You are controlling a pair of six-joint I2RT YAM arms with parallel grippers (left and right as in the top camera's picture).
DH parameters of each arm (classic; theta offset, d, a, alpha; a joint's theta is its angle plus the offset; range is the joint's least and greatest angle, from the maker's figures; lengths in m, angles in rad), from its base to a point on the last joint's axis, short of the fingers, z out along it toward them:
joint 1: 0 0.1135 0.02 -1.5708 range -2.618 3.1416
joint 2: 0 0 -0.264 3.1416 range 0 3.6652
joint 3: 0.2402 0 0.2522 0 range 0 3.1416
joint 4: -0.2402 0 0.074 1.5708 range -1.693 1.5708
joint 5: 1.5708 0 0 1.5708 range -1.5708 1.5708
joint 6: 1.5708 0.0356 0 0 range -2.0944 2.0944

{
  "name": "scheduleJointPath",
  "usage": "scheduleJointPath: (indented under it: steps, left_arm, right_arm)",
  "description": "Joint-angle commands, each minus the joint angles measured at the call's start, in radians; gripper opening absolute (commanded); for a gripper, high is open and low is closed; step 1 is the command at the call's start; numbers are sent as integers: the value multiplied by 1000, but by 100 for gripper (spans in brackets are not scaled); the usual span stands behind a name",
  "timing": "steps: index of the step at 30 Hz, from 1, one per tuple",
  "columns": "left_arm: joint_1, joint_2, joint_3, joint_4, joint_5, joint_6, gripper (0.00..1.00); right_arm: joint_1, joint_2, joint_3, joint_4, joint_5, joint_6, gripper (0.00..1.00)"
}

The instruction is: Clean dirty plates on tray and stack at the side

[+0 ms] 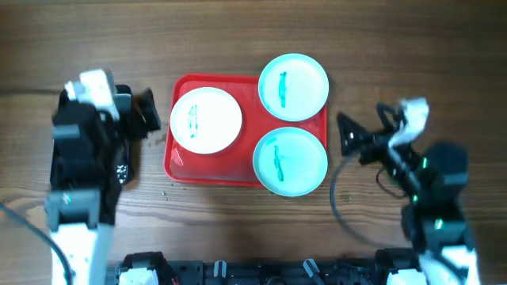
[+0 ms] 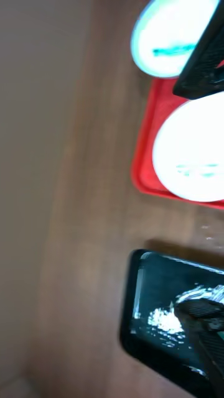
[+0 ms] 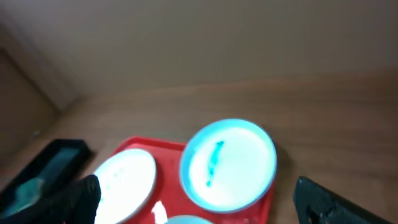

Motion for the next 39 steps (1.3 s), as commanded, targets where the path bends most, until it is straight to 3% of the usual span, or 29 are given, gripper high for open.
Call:
scheduleJointPath:
  steps: [1, 6, 8, 11, 12, 13, 15, 18, 19, 25, 31, 34, 35, 39]
  left_arm:
    - [-5, 159, 249, -167, 31, -96, 100]
    - [-5, 241, 321, -226, 231, -97, 100]
    - [-5, 251, 321, -247, 258, -96, 100]
    - [-5, 254, 321, -347, 276, -97, 100]
    - [-5, 254, 321, -372, 291, -120, 90]
    - [-5, 256, 319, -381, 291, -192, 88]
    - [-11, 267, 317, -385, 270, -278, 88]
    - [-3, 284, 317, -454, -19, -471, 91]
    - [10, 293, 317, -483, -89, -482, 93]
    - [131, 373, 317, -565, -175, -472, 98]
    - [237, 467, 317, -571, -175, -455, 84]
    - [259, 508, 317, -567, -175, -446, 84]
    - [261, 525, 317, -560, -175, -428, 86]
    - [263, 566, 316, -533, -177, -429, 87]
  right_arm:
    - [5, 221, 259, -156, -142, -39, 100]
    - [70, 594, 722, -569, -159, -216, 100]
    - [93, 676, 801, -626, -161, -208, 100]
    - [100, 772, 810, -557, -194, -89, 100]
    - [102, 797, 810, -530, -262, -58, 100]
    - [113, 824, 810, -510, -308, -62, 100]
    - [175, 869, 810, -512, -216, -29, 92]
    - [314, 929, 811, -518, -23, 38, 87]
    - [371, 957, 814, -524, 53, 62, 84]
    - [545, 1172, 911, -554, 233, 109, 68]
    - [577, 1328, 937, -502, 278, 141, 45]
    - [579, 1358, 937, -474, 281, 158, 42]
    - [579, 1363, 937, -461, 282, 178, 35]
    - [579, 1405, 935, -406, 281, 235, 33]
